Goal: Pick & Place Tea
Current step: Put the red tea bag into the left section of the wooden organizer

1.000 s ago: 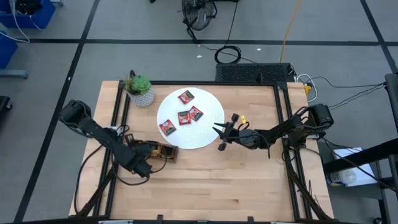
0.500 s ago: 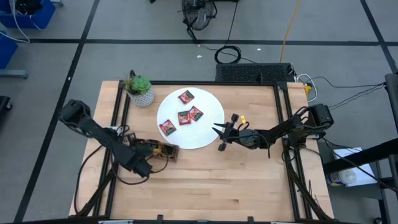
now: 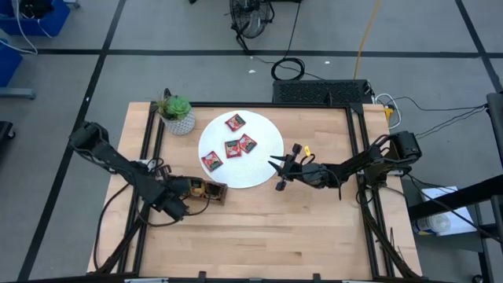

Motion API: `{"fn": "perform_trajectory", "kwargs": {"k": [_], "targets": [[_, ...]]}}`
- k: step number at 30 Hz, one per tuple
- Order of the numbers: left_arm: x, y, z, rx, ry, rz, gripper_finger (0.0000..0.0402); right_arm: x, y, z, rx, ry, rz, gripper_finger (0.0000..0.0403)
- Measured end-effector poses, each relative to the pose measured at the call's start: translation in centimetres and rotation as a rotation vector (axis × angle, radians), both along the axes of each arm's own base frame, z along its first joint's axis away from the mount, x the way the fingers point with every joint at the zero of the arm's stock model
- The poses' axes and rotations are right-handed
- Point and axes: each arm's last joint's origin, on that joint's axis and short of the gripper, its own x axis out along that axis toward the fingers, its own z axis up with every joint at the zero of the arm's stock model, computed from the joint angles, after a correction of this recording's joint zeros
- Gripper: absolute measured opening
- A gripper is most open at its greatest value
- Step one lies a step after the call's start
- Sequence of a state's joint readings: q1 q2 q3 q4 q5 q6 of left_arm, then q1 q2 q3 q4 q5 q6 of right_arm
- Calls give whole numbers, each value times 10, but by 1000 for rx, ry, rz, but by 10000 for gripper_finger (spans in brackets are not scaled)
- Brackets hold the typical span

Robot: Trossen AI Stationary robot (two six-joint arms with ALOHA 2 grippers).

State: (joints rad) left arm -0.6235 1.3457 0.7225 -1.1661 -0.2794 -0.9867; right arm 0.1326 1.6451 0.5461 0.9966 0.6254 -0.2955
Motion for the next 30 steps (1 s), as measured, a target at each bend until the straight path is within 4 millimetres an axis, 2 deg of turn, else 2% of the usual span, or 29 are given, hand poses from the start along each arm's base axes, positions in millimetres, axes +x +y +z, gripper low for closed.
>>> {"fn": "perform_trajectory", "kwargs": {"k": [4,14,22,25,30], "targets": [[-4,2,-7,-15,24,9,1,0,0,0,0,3,0,73],[-5,1,-8,-60,44,50,1,0,0,-1,-1,5,0,73],[-8,9,-30,-90,-4,85,0,0,0,-1,-1,5,0,73],[-7,10,-28,-84,9,95,0,0,0,-1,-1,5,0,73],[-1,10,-9,-10,21,69,1,0,0,0,0,3,0,73]]}}
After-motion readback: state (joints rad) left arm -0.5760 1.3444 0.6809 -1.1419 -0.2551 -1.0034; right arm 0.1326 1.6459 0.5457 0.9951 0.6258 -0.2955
